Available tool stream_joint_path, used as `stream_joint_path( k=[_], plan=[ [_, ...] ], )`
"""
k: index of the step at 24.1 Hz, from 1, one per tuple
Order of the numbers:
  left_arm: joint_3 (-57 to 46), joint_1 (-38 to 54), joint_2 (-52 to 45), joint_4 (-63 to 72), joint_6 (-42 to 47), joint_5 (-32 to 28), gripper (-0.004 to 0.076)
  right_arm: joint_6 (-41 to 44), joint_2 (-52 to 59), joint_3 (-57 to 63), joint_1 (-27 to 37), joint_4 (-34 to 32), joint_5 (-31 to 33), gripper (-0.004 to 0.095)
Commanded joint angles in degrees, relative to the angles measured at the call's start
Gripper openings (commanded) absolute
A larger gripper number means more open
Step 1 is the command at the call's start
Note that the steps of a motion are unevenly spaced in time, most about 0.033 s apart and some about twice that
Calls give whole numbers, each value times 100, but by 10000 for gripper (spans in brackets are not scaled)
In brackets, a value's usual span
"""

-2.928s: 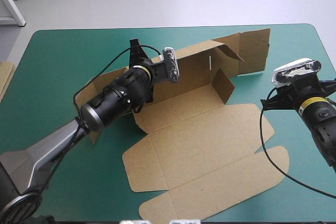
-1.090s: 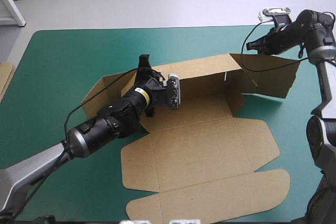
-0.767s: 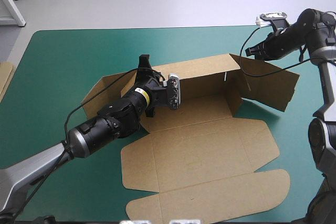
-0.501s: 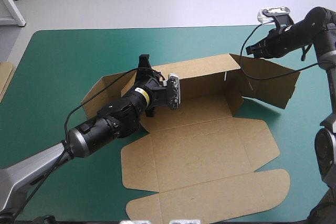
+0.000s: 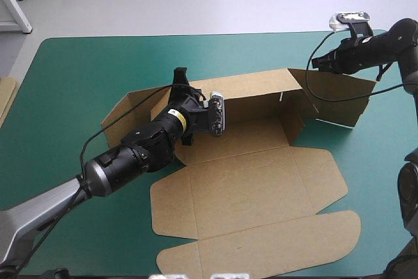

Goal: Fold the box

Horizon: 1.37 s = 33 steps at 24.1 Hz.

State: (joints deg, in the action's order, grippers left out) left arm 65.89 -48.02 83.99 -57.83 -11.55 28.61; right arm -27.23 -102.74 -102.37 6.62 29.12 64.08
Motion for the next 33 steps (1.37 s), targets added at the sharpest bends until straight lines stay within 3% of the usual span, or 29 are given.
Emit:
stream_joint_path(
  k=[1, 3, 8, 11, 13, 21, 29, 33],
  plan=[
    [128, -24, -175, -29, 102, -73, -10, -101, 37, 8, 166, -221, 165, -20],
    [128, -24, -175, -2, 102, -47, -10, -76, -78, 8, 344, -206, 106, -20],
    [128, -24, -175, 8, 102, 0, -10, -399, -285, -253, 750, 848, -188, -19],
    [128, -24, -175, 21, 102, 2, -10, -79, -408, -1015, 750, 253, -614, -19],
    [128, -24, -175, 34, 102, -35, -10, 55, -733, -1413, 750, 149, -283, -19],
    [128, -24, -175, 10, 102, -34, -10, -29, -1257, -1489, 737, 811, 728, -19],
    [128, -24, -175, -22, 102, -57, -10, 11, -740, -938, 737, 680, 728, -19],
    [128, -24, -175, -22, 102, -57, -10, -566, -401, 94, 737, 1194, 728, -19]
  ],
)
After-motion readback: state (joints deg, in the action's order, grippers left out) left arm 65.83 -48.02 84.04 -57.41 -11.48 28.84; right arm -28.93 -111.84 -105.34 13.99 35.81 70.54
